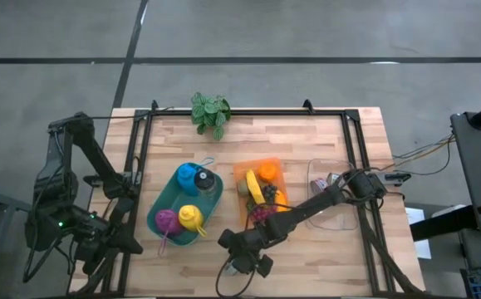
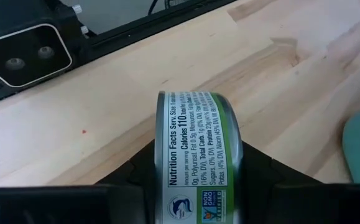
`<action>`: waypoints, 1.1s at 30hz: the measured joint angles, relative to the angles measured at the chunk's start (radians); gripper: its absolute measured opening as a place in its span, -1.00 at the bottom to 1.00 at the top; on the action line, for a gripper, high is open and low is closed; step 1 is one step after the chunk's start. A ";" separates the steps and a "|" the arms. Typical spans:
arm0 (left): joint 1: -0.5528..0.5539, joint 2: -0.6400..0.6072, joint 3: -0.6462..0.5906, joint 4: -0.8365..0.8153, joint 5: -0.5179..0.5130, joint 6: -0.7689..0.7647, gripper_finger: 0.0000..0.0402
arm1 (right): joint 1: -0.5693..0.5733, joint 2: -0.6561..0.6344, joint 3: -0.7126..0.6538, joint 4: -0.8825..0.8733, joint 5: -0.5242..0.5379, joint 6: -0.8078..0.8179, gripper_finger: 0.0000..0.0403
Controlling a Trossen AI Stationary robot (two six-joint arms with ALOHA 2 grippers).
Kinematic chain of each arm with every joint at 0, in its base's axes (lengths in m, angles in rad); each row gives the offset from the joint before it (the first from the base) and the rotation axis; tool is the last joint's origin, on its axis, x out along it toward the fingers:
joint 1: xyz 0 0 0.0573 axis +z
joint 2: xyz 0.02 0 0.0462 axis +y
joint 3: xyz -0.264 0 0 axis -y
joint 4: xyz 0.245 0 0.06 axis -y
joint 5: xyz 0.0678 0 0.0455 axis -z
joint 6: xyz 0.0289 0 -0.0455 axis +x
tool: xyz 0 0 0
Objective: Pick & Place Food Item
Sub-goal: Put the green tuna can into the transparent bin
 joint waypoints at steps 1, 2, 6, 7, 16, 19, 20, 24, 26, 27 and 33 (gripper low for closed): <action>0.000 0.000 0.000 0.000 0.000 0.000 -0.99 | 0.000 0.000 0.000 0.000 0.000 0.004 -0.35; 0.000 0.000 0.000 0.000 0.000 0.000 -0.99 | 0.000 0.000 0.000 0.000 0.000 0.013 -0.35; 0.000 0.000 0.000 0.000 -0.001 0.000 -0.99 | 0.000 0.000 0.000 0.000 -0.001 0.040 -0.35; 0.000 0.000 0.000 0.000 -0.001 0.000 -0.99 | 0.000 0.000 0.000 0.000 -0.001 0.045 -0.35; 0.000 0.000 0.000 0.000 -0.002 0.000 -0.99 | 0.000 -0.013 0.000 -0.001 -0.002 0.053 -0.35; 0.000 0.000 0.000 0.000 -0.002 0.000 -0.99 | 0.000 -0.022 0.000 0.000 -0.002 0.058 -0.35; 0.000 0.000 0.000 0.000 -0.002 0.000 -0.99 | 0.000 -0.028 0.000 0.000 -0.002 0.059 -0.35; 0.000 0.000 0.000 0.000 -0.001 0.000 -0.99 | 0.000 -0.067 0.000 -0.007 -0.002 0.060 -0.35; 0.000 0.000 0.000 0.000 -0.001 0.000 -0.99 | 0.000 -0.092 0.000 -0.009 -0.001 0.065 -0.35; 0.000 0.000 0.000 0.000 -0.001 0.000 -0.99 | 0.000 -0.107 0.000 -0.021 -0.001 0.074 -0.35; 0.000 0.000 0.000 -0.003 -0.001 0.000 -0.99 | 0.000 -0.207 0.000 -0.108 0.034 0.134 -0.35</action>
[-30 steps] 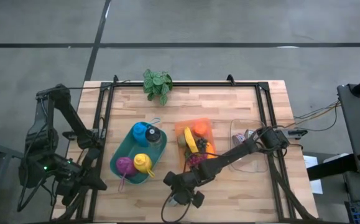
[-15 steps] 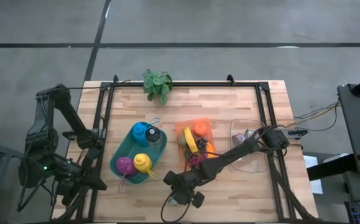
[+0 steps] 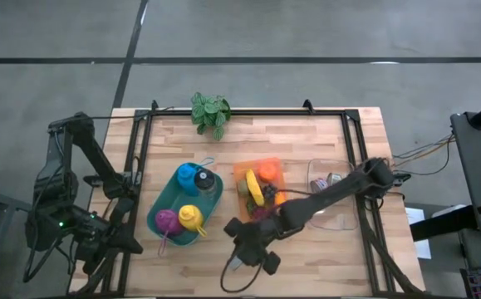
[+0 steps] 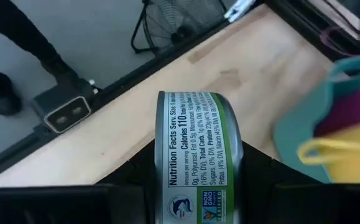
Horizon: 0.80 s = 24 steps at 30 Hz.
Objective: Pick & Place Food Item
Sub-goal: Put the green tuna can into the transparent bin
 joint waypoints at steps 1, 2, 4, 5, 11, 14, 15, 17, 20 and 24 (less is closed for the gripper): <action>0.000 0.000 0.000 0.000 0.000 0.000 -0.99 | 0.000 -0.021 0.000 -0.025 0.009 0.013 -0.35; 0.000 0.000 0.000 -0.001 0.000 0.000 -0.99 | 0.000 -0.041 0.000 -0.056 0.020 0.024 -0.35; 0.000 0.000 0.000 -0.003 0.002 0.000 -0.99 | 0.000 -0.082 0.000 -0.118 0.039 0.047 -0.35; 0.000 0.000 0.000 -0.003 0.002 0.000 -0.99 | 0.000 -0.103 0.000 -0.159 0.052 0.059 -0.35; 0.000 0.000 0.000 -0.004 0.002 0.000 -0.99 | 0.000 -0.236 0.000 -0.434 0.100 0.182 -0.35; 0.000 -0.001 0.000 -0.004 0.002 0.000 -0.99 | -0.001 -0.294 0.000 -0.572 0.107 0.246 -0.35; 0.000 -0.001 0.000 -0.004 0.002 0.000 -0.99 | -0.001 -0.314 0.000 -0.617 0.114 0.263 -0.35; -0.001 -0.001 -0.004 -0.003 0.002 0.000 -0.99 | 0.000 -0.353 0.000 -0.693 0.130 0.304 -0.35; 0.000 -0.001 -0.013 -0.007 0.003 0.000 -0.99 | 0.000 -0.403 0.000 -0.806 0.155 0.390 -0.35; 0.000 0.004 -0.014 -0.019 0.002 0.000 -0.99 | -0.001 -0.461 -0.008 -0.936 0.199 0.503 -0.35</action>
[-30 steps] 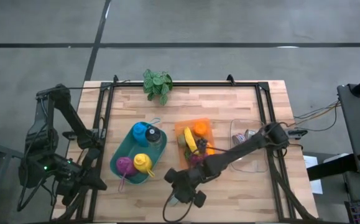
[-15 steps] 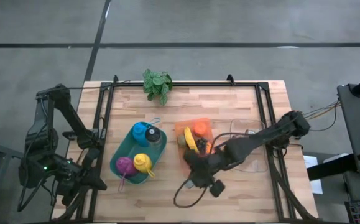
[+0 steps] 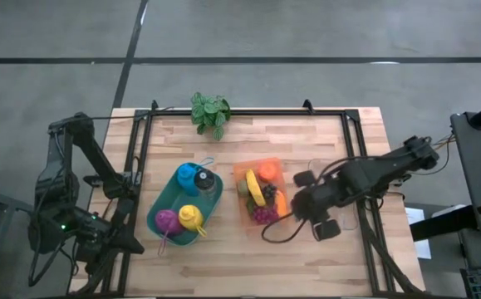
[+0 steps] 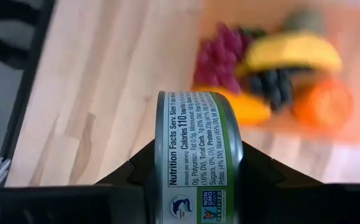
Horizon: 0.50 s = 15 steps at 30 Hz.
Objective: Pick & Place Food Item
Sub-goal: Put the green tuna can into the transparent bin
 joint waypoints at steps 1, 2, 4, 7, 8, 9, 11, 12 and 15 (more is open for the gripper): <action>0.000 0.000 0.000 -0.003 0.000 0.000 -0.99 | 0.001 -0.015 -0.007 -0.021 0.011 0.036 -0.35; 0.000 0.000 0.000 -0.002 0.000 0.000 -0.99 | 0.001 -0.028 -0.013 -0.041 0.023 0.070 -0.35; 0.000 0.000 0.000 -0.003 0.000 0.000 -0.99 | 0.000 -0.060 -0.032 -0.068 0.045 0.129 -0.35; 0.000 0.000 0.000 -0.007 0.000 0.000 -0.99 | 0.000 -0.109 -0.084 -0.089 0.088 0.210 -0.35; 0.000 0.000 0.000 -0.006 0.000 0.000 -0.99 | 0.000 -0.129 -0.109 -0.089 0.102 0.243 -0.35; 0.000 0.000 0.000 -0.007 0.000 0.000 -0.99 | 0.000 -0.150 -0.136 -0.089 0.110 0.275 -0.35; 0.000 0.000 0.000 -0.007 0.000 0.000 -0.99 | 0.000 -0.198 -0.198 -0.088 0.116 0.334 -0.35; 0.000 0.000 0.000 -0.007 0.000 0.000 -0.99 | 0.000 -0.221 -0.228 -0.086 0.117 0.360 -0.35; 0.000 0.000 0.000 -0.007 0.000 0.000 -0.99 | 0.000 -0.290 -0.334 -0.063 0.116 0.467 -0.35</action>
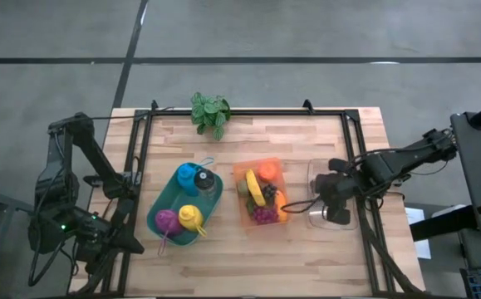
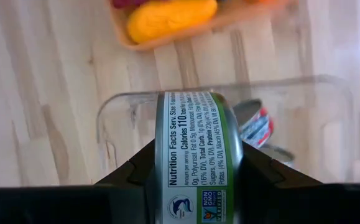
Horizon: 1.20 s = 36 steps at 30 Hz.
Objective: Pick & Place Food Item
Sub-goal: Put the green tuna can into the transparent bin
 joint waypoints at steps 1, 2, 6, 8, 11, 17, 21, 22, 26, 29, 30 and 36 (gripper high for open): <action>0.000 0.000 0.000 0.000 0.000 0.000 -0.99 | 0.000 -0.022 -0.039 0.018 0.000 0.035 -0.35; 0.000 0.000 0.000 0.000 0.000 0.000 -0.99 | 0.000 -0.043 -0.076 0.040 0.000 0.066 -0.35; 0.000 0.000 0.000 0.000 0.000 0.000 -0.99 | 0.001 -0.112 -0.230 0.137 0.000 0.166 -0.35; 0.000 0.000 0.000 0.000 0.000 0.000 -0.99 | 0.001 -0.134 -0.303 0.192 0.000 0.205 -0.35; 0.000 0.000 0.000 0.000 0.000 0.000 -0.99 | 0.001 -0.149 -0.401 0.262 0.000 0.260 -0.35; 0.000 0.000 0.000 0.000 0.000 0.000 -0.99 | 0.001 -0.148 -0.543 0.405 -0.006 0.324 -0.35; 0.000 0.000 0.000 0.000 0.000 0.000 -0.99 | 0.001 -0.148 -0.606 0.490 -0.011 0.349 -0.35; 0.000 0.000 0.000 0.000 0.000 0.000 -0.99 | 0.001 -0.148 -0.620 0.504 -0.012 0.354 -0.35; 0.000 0.000 0.000 0.000 0.000 0.000 -0.99 | 0.001 -0.147 -0.670 0.562 -0.018 0.376 -0.35; 0.000 0.000 0.000 0.000 0.000 0.000 -0.99 | 0.001 -0.148 -0.689 0.598 -0.019 0.389 -0.35; 0.000 0.000 0.000 0.000 0.000 0.000 -0.99 | 0.001 -0.149 -0.693 0.610 -0.019 0.389 -0.35; 0.000 0.000 0.000 0.000 0.000 0.000 -0.99 | 0.001 -0.149 -0.705 0.623 -0.019 0.389 -0.35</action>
